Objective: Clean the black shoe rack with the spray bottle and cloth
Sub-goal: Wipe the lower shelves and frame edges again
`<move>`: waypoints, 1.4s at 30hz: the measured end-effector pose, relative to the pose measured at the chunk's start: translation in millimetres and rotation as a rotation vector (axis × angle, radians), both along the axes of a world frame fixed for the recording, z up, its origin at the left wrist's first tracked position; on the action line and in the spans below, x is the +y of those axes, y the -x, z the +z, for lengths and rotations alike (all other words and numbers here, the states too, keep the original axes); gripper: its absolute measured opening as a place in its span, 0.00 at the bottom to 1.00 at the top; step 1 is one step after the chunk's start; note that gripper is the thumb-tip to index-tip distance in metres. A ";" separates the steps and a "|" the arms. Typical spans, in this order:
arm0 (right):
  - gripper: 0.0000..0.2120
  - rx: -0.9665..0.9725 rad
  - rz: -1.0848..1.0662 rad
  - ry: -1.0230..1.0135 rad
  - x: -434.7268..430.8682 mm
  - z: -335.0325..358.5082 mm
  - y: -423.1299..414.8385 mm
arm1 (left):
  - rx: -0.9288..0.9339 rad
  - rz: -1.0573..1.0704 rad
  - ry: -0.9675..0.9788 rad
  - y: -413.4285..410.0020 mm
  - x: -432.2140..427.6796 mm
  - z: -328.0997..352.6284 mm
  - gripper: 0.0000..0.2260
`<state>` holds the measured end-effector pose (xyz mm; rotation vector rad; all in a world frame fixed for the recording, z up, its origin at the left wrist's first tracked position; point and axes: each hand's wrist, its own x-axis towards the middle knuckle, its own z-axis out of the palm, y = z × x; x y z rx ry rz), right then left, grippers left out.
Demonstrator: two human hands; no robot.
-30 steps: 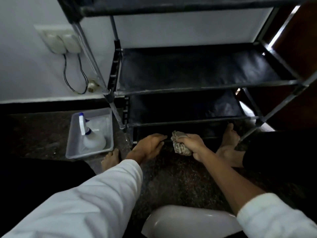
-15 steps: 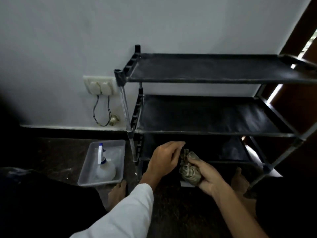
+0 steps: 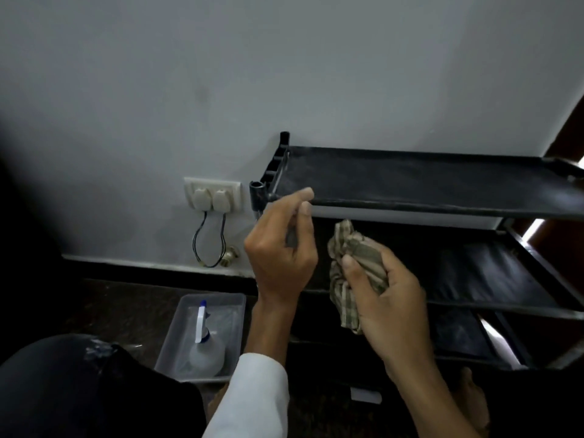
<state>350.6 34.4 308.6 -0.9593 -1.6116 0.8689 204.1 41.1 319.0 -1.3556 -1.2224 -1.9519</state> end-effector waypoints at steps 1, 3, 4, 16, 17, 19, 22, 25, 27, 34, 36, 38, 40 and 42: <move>0.14 -0.052 -0.056 -0.145 -1.1 7.6 7.0 | -0.005 0.064 -0.022 4.0 -0.5 4.2 0.07; 0.17 -0.124 -0.127 -0.399 -2.3 22.1 22.3 | 0.001 0.190 -0.039 10.1 -0.7 8.3 0.07; 0.18 -0.146 -0.142 -0.496 -2.2 28.3 30.4 | 0.015 0.242 -0.041 12.8 -0.7 8.2 0.07; 0.20 -0.429 -0.146 -0.697 14.0 43.2 94.4 | -0.185 0.166 -0.009 37.5 1.7 11.8 0.11; 0.20 -0.438 -0.175 -0.710 16.1 43.4 92.9 | -0.168 0.173 -0.006 38.2 2.4 12.4 0.10; 0.19 -0.427 -0.228 -0.727 22.5 42.7 84.7 | -0.130 0.194 -0.005 39.9 4.4 12.2 0.08; 0.18 -0.353 -0.323 -0.706 32.4 36.6 62.9 | -0.139 0.181 -0.029 41.4 8.0 10.2 0.08; 0.19 -0.306 -0.372 -0.680 35.9 30.1 50.2 | -0.182 0.141 -0.066 40.8 11.3 7.4 0.08; 0.19 -0.287 -0.355 -0.672 32.4 28.5 58.0 | -0.223 0.111 -0.085 41.8 12.6 5.6 0.07; 0.16 -0.379 -0.172 -0.707 17.8 36.4 104.6 | -0.239 0.136 -0.084 49.6 11.3 6.0 0.06; 0.16 -0.422 -0.170 -0.733 22.3 40.8 96.5 | -0.196 0.138 -0.072 53.6 10.3 7.1 0.05; 0.17 -0.431 -0.187 -0.730 30.6 42.4 81.1 | -0.157 0.126 -0.064 55.5 10.0 9.7 0.05; 0.17 -0.425 -0.239 -0.708 38.2 40.2 62.7 | -0.151 0.125 -0.060 53.9 9.6 11.8 0.05; 0.17 -0.401 -0.300 -0.686 40.3 36.6 49.1 | -0.143 0.127 -0.057 51.7 8.7 12.8 0.05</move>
